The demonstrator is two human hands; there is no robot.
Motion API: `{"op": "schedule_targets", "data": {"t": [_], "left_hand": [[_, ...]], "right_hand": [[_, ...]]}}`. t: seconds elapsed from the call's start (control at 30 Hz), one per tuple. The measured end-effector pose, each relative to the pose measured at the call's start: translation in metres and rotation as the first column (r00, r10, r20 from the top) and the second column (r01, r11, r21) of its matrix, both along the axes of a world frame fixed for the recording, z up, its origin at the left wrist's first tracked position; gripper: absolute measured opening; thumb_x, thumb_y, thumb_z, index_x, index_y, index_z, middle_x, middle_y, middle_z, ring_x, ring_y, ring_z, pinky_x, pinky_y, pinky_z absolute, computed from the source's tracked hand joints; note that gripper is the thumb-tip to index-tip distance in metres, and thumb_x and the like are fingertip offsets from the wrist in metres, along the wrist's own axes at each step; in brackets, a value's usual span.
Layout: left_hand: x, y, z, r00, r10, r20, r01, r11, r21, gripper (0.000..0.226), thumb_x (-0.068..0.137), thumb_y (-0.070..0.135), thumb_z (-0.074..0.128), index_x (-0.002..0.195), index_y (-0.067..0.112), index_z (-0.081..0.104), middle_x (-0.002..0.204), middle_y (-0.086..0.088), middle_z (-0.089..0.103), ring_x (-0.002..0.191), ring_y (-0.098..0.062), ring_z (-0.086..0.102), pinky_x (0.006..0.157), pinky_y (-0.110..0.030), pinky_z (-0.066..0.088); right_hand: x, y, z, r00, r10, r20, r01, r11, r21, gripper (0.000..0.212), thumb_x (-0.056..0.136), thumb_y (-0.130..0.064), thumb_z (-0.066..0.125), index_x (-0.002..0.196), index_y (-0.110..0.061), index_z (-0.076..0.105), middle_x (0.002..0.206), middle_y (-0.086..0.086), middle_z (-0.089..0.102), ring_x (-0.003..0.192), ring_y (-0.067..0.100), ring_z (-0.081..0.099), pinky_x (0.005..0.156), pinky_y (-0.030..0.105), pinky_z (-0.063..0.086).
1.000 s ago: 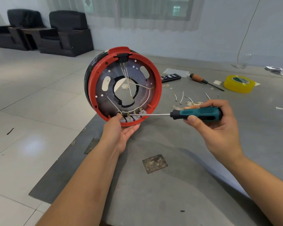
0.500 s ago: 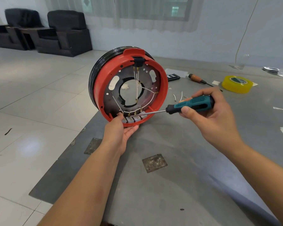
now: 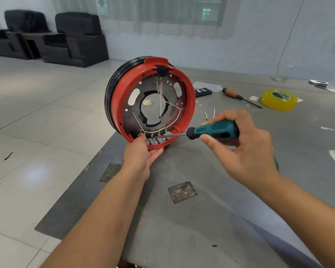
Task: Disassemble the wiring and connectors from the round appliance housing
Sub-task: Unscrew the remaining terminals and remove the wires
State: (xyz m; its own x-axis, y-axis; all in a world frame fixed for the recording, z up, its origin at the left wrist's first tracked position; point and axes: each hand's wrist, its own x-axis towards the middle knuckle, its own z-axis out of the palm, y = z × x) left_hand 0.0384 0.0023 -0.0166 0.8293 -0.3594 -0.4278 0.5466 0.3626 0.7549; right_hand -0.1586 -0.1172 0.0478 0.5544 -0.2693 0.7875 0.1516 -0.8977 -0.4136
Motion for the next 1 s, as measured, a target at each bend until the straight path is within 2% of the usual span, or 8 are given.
{"op": "schedule_targets", "data": {"t": [0.13, 0.27, 0.33, 0.47, 0.57, 0.7, 0.8, 1.0], "left_hand": [[0.000, 0.000, 0.001, 1.000, 0.002, -0.002, -0.002, 1.000, 0.006, 0.015, 0.111, 0.025, 0.055, 0.120, 0.013, 0.052, 0.103, -0.013, 0.075, 0.090, -0.028, 0.078, 0.072, -0.040, 0.065], [0.000, 0.001, 0.002, 1.000, -0.004, -0.008, 0.004, 1.000, -0.009, 0.008, 0.111, 0.023, 0.055, 0.109, 0.015, 0.054, 0.101, -0.014, 0.074, 0.086, -0.029, 0.078, 0.062, -0.037, 0.066], [-0.001, 0.001, 0.003, 1.000, -0.008, -0.006, 0.008, 1.000, -0.015, 0.011, 0.111, 0.022, 0.055, 0.118, 0.014, 0.052, 0.102, -0.014, 0.073, 0.086, -0.029, 0.078, 0.062, -0.037, 0.066], [-0.004, 0.002, 0.002, 1.000, -0.028, -0.012, 0.028, 0.999, -0.042, 0.023, 0.111, 0.021, 0.054, 0.130, 0.009, 0.051, 0.105, -0.017, 0.074, 0.083, -0.029, 0.079, 0.068, -0.041, 0.067], [-0.004, 0.002, 0.001, 1.000, -0.025, -0.013, 0.025, 0.999, -0.045, 0.018, 0.110, 0.020, 0.054, 0.125, 0.010, 0.051, 0.104, -0.017, 0.075, 0.086, -0.030, 0.079, 0.070, -0.041, 0.067], [-0.002, 0.002, 0.001, 0.999, -0.020, -0.026, 0.019, 0.999, -0.051, 0.009, 0.110, 0.021, 0.055, 0.109, 0.012, 0.054, 0.092, -0.016, 0.077, 0.085, -0.031, 0.080, 0.066, -0.039, 0.067], [-0.001, 0.002, 0.000, 1.000, -0.014, -0.024, 0.013, 0.999, -0.045, 0.012, 0.110, 0.021, 0.055, 0.102, 0.013, 0.055, 0.094, -0.016, 0.077, 0.084, -0.030, 0.080, 0.065, -0.039, 0.067], [0.000, 0.002, -0.001, 1.000, -0.017, -0.005, 0.016, 0.999, -0.029, 0.011, 0.110, 0.022, 0.056, 0.104, 0.013, 0.057, 0.098, -0.015, 0.077, 0.079, -0.027, 0.080, 0.069, -0.039, 0.067]], "right_hand": [[-0.005, 0.002, -0.012, 0.999, -0.008, 0.032, 0.011, 0.997, -0.071, 0.039, 0.089, -0.028, 0.079, 0.117, -0.021, 0.053, 0.104, -0.003, 0.071, 0.094, 0.007, 0.066, 0.076, 0.009, 0.053], [-0.008, 0.002, -0.023, 0.998, 0.018, 0.067, -0.011, 0.995, -0.103, 0.042, 0.088, -0.025, 0.080, 0.119, -0.022, 0.052, 0.113, -0.012, 0.068, 0.105, -0.001, 0.066, 0.083, 0.010, 0.052], [-0.009, 0.000, -0.028, 0.996, 0.035, 0.080, -0.025, 0.992, -0.120, 0.042, 0.088, -0.025, 0.079, 0.119, -0.020, 0.052, 0.118, -0.015, 0.066, 0.113, -0.008, 0.061, 0.088, 0.010, 0.051], [-0.009, -0.001, -0.041, 0.995, 0.082, 0.050, -0.071, 0.978, -0.195, 0.037, 0.087, -0.013, 0.078, 0.116, -0.015, 0.054, 0.127, -0.003, 0.066, 0.123, -0.004, 0.056, 0.090, 0.009, 0.050], [-0.006, -0.001, -0.042, 0.996, 0.052, 0.073, -0.046, 0.996, -0.072, 0.040, 0.088, -0.016, 0.081, 0.118, -0.018, 0.053, 0.126, -0.009, 0.066, 0.121, -0.005, 0.059, 0.090, 0.012, 0.052], [-0.007, 0.000, -0.035, 0.990, 0.001, 0.145, -0.020, 0.992, 0.127, 0.041, 0.087, -0.029, 0.079, 0.117, -0.032, 0.052, 0.117, -0.034, 0.061, 0.112, -0.006, 0.063, 0.084, 0.011, 0.054], [-0.009, -0.001, -0.031, 0.990, -0.029, 0.140, 0.001, 0.980, 0.198, 0.042, 0.085, -0.034, 0.080, 0.113, -0.042, 0.050, 0.110, -0.035, 0.062, 0.104, -0.004, 0.065, 0.081, 0.011, 0.054], [-0.007, -0.010, -0.025, 0.998, -0.043, 0.049, 0.031, 0.974, 0.223, 0.038, 0.082, -0.044, 0.075, 0.111, -0.037, 0.052, 0.104, -0.031, 0.063, 0.100, -0.007, 0.065, 0.077, 0.007, 0.053]]}}
